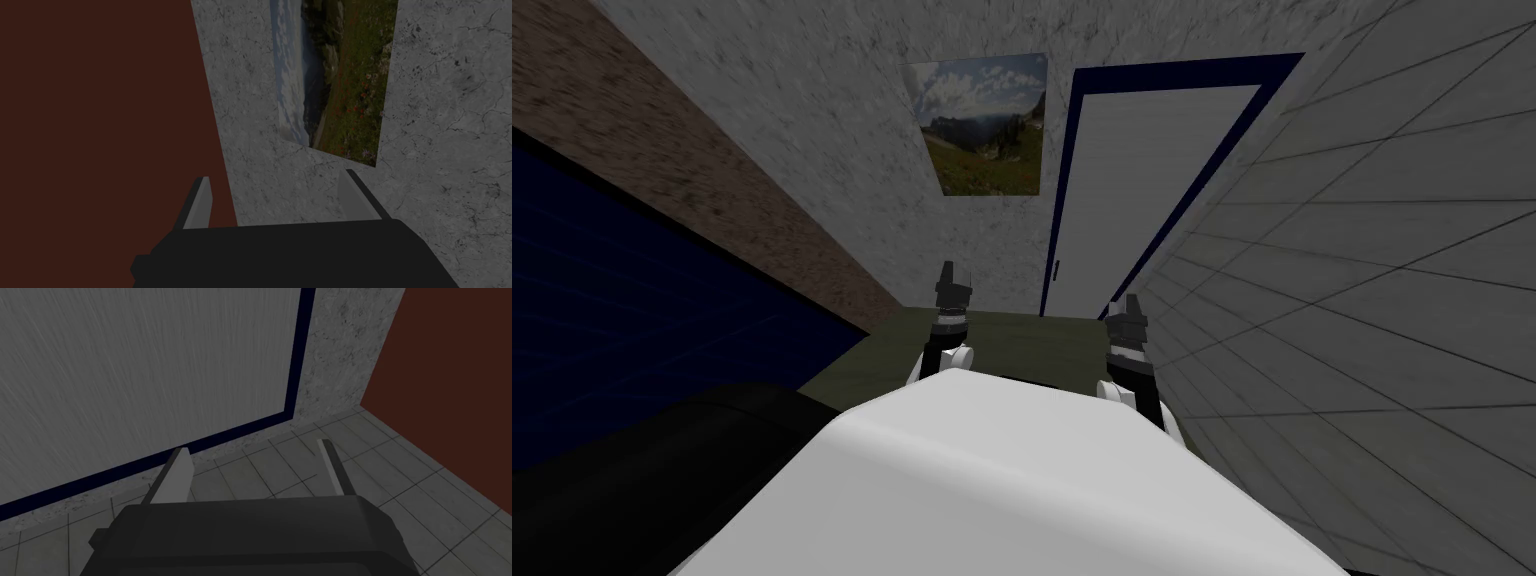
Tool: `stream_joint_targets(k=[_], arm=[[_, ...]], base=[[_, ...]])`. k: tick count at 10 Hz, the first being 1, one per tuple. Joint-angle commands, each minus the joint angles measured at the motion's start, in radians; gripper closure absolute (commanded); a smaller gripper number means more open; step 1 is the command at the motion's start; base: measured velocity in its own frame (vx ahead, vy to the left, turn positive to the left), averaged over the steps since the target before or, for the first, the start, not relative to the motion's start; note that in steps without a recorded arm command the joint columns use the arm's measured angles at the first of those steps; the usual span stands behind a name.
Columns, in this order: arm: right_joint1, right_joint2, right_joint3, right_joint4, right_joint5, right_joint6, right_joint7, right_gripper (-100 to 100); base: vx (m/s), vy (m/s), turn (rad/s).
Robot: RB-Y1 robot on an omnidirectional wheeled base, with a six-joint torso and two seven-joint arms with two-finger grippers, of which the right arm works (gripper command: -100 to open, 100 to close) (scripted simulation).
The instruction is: Pull the door open
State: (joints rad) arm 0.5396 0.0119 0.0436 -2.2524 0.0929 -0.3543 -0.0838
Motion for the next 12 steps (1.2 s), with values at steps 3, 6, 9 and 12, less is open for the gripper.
stream_joint_targets(k=[3,6,9,12], arm=[[-0.007,-0.021,-0.009,0.062,-0.04,-0.028,-0.064,-100],[-0.013,-0.035,-0.016,0.115,-0.075,-0.052,-0.12,-100],[-0.019,-0.046,-0.024,0.164,-0.107,-0.074,-0.172,-100],[-0.026,-0.057,-0.031,0.219,-0.143,-0.099,-0.229,-100]], base=[[0.115,-0.003,0.138],[0.13,-0.032,0.126],[0.092,-0.018,0.115],[0.084,-0.024,0.127]])
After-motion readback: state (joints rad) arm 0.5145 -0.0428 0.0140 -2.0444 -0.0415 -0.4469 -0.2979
